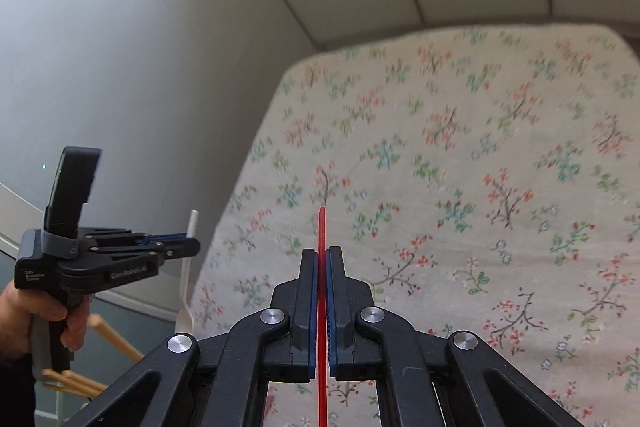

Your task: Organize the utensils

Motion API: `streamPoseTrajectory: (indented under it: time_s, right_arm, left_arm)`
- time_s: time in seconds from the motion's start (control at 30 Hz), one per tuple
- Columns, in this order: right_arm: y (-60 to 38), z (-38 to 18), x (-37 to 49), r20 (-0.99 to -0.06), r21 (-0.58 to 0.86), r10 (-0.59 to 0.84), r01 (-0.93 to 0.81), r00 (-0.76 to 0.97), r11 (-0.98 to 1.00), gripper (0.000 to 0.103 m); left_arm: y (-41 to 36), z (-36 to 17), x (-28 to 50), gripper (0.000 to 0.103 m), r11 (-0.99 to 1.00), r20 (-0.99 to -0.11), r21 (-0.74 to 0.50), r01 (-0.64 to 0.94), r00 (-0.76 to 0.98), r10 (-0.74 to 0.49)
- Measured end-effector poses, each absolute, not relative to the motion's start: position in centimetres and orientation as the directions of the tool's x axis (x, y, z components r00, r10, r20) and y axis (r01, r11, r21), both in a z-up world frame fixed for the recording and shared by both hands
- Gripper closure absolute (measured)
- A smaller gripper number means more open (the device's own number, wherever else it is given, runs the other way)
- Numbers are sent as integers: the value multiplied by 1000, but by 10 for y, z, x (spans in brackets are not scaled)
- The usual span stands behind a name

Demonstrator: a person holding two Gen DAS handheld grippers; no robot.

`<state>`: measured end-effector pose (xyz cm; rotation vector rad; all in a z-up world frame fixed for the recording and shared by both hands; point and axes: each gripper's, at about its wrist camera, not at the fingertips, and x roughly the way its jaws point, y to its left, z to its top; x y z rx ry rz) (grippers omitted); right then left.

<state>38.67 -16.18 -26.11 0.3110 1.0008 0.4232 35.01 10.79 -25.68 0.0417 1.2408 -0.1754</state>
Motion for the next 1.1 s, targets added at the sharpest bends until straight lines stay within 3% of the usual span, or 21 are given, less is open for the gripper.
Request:
streamPoseTrajectory:
  time_s: [0.33, 0.6, 1.1]
  right_arm:
    - [-171, -182, 326, -600, 415, 417, -180, 683, 892, 101]
    - [-176, -150, 280, -519, 388, 387, -194, 762, 901, 101]
    - [-165, -140, 237, -409, 359, 349, -203, 843, 911, 101]
  left_arm:
    - [123, -155, 312, 93, 978, -714, -153, 143, 668, -209]
    - [96, -158, 252, 93, 956, -564, -166, 240, 772, -292]
    - [86, -213, 226, 93, 954, -551, -152, 259, 779, -299]
